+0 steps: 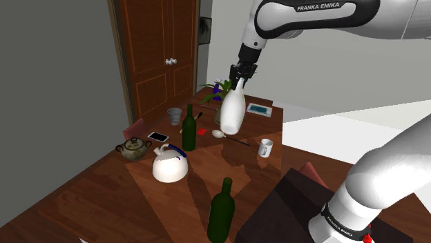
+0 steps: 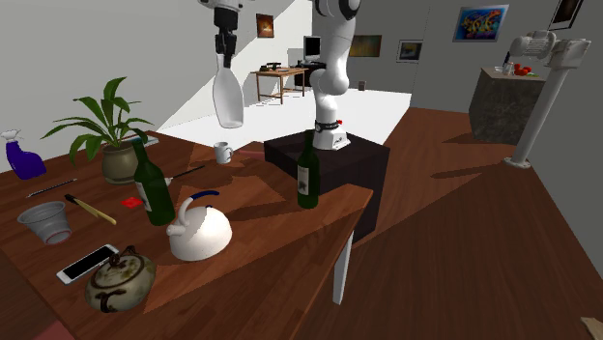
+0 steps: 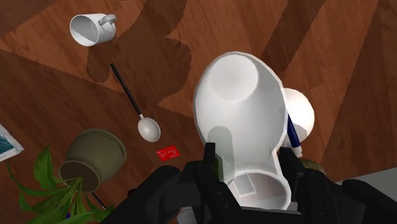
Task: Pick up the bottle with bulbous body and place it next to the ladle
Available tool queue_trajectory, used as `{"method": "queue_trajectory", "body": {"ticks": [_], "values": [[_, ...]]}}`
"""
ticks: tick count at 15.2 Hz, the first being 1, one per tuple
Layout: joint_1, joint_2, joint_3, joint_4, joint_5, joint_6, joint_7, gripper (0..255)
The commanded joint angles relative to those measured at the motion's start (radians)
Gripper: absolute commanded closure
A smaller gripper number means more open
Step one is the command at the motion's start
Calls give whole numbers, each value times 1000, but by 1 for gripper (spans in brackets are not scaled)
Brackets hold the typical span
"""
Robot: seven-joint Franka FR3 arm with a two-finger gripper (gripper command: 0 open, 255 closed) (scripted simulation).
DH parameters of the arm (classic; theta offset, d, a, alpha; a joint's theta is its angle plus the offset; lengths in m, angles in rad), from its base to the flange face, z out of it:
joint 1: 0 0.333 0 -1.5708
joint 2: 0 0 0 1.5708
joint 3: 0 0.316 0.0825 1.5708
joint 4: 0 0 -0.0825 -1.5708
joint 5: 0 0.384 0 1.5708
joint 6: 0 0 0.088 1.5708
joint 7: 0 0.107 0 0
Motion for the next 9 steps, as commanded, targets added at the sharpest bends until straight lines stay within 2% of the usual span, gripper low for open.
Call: {"method": "queue_trajectory", "body": {"ticks": [1,9], "values": [[-16,-5,-33,-5,1,-1,-51,255],[-84,15,-166,13,-1,-8,-249,255]]}}
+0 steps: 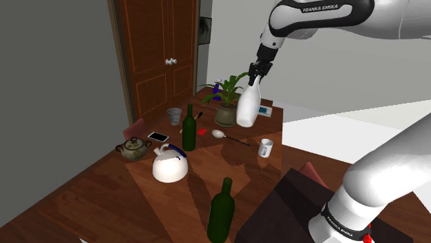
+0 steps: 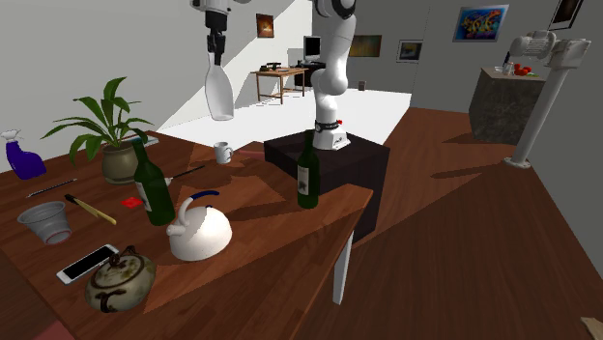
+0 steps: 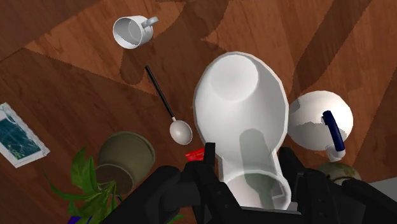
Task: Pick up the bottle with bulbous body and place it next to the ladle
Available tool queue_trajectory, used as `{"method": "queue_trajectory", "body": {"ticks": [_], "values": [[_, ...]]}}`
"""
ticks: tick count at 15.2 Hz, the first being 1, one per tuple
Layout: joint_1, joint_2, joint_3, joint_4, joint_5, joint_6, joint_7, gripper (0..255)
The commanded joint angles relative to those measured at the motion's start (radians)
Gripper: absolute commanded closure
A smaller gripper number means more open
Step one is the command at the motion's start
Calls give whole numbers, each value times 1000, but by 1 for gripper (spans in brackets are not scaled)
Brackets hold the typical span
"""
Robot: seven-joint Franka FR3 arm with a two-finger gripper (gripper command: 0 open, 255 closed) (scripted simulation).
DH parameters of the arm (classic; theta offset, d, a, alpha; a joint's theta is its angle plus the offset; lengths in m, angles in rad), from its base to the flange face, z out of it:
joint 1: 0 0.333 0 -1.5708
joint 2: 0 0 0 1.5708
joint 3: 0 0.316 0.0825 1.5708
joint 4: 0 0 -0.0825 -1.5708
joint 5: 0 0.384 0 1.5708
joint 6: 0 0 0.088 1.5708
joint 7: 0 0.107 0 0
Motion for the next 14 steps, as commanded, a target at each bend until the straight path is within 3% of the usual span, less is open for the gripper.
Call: {"method": "queue_trajectory", "body": {"ticks": [1,4,14], "values": [[-18,11,-35,13,0,-3,-54,255],[-44,40,-85,44,2,-9,-130,255],[-44,41,-85,-90,5,125,-139,255]]}}
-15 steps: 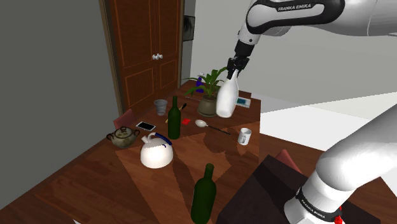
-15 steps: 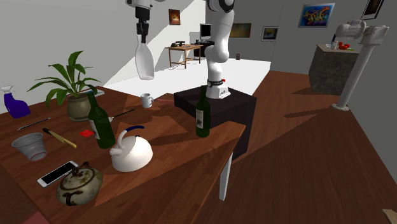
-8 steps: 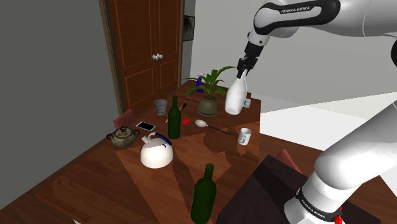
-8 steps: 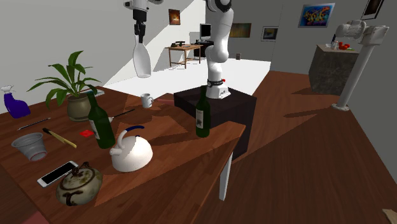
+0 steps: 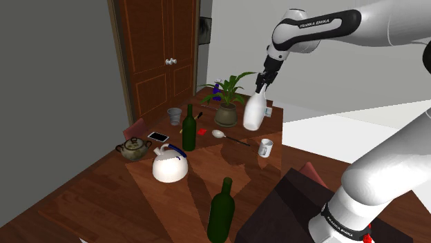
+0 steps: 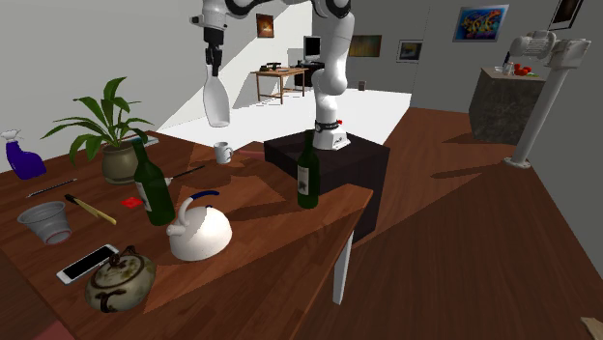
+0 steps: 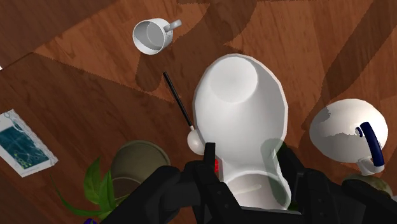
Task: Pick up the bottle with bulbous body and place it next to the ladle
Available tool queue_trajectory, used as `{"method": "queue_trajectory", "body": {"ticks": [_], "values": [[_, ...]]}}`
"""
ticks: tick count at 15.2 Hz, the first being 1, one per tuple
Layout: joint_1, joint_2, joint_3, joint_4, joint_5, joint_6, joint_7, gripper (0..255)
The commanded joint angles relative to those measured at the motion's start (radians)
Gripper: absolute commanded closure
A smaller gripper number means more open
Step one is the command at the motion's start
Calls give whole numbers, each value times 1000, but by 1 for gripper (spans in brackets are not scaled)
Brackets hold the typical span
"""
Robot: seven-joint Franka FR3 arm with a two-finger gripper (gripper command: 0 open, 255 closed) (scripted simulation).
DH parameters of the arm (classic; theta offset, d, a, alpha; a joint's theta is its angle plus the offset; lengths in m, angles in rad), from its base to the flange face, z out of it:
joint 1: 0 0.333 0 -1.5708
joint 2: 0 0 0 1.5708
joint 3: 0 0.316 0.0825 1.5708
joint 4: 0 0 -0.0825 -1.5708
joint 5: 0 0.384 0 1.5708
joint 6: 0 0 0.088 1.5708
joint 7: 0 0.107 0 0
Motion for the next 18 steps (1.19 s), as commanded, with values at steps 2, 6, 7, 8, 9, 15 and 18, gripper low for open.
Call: {"method": "queue_trajectory", "body": {"ticks": [2,6,7,8,9,15,18], "values": [[1,3,0,-35,1,40,-2,255],[1,11,0,-81,4,94,-6,255],[1,14,0,-92,4,107,-7,255],[1,17,0,-103,5,121,-8,255],[1,20,0,-114,6,134,-9,255],[2,42,-1,-173,11,216,-16,255],[3,57,-1,-200,14,257,-21,255]]}}
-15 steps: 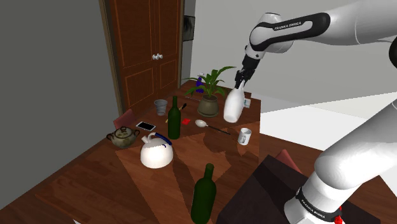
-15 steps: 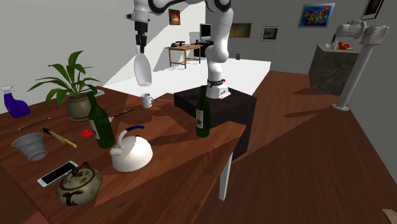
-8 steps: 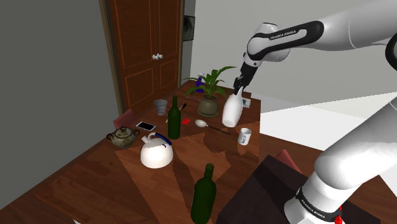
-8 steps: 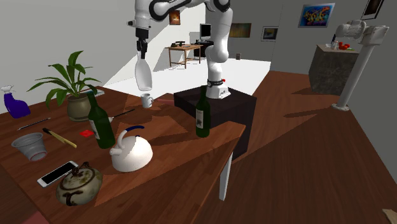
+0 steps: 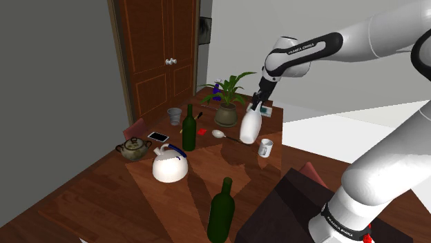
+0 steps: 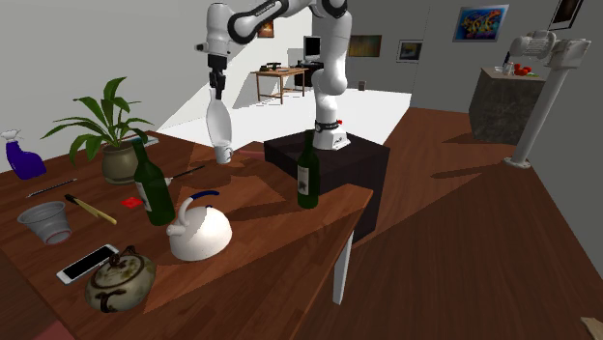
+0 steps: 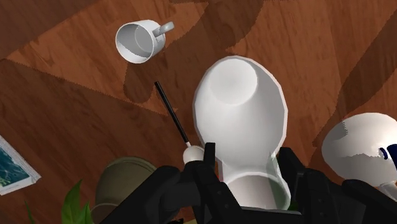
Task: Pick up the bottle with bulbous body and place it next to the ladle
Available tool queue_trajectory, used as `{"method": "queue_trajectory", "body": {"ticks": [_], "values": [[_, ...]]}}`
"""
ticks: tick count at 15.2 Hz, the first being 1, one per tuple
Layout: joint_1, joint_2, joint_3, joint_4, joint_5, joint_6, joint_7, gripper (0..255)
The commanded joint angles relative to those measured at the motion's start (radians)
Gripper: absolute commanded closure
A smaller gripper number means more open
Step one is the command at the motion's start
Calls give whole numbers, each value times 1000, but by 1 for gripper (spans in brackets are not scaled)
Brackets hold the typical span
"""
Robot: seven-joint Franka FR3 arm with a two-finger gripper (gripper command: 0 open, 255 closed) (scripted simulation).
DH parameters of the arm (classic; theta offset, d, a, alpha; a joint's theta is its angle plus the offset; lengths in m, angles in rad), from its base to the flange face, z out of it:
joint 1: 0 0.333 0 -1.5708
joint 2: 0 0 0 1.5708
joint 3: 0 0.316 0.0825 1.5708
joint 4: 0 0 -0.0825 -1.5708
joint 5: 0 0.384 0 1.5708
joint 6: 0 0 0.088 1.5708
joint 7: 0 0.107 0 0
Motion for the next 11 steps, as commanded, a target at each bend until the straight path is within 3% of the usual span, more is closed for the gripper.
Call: {"method": "queue_trajectory", "body": {"ticks": [1,11], "values": [[1,9,0,-20,2,30,-3,255],[4,74,-1,-94,18,169,-20,255]]}}
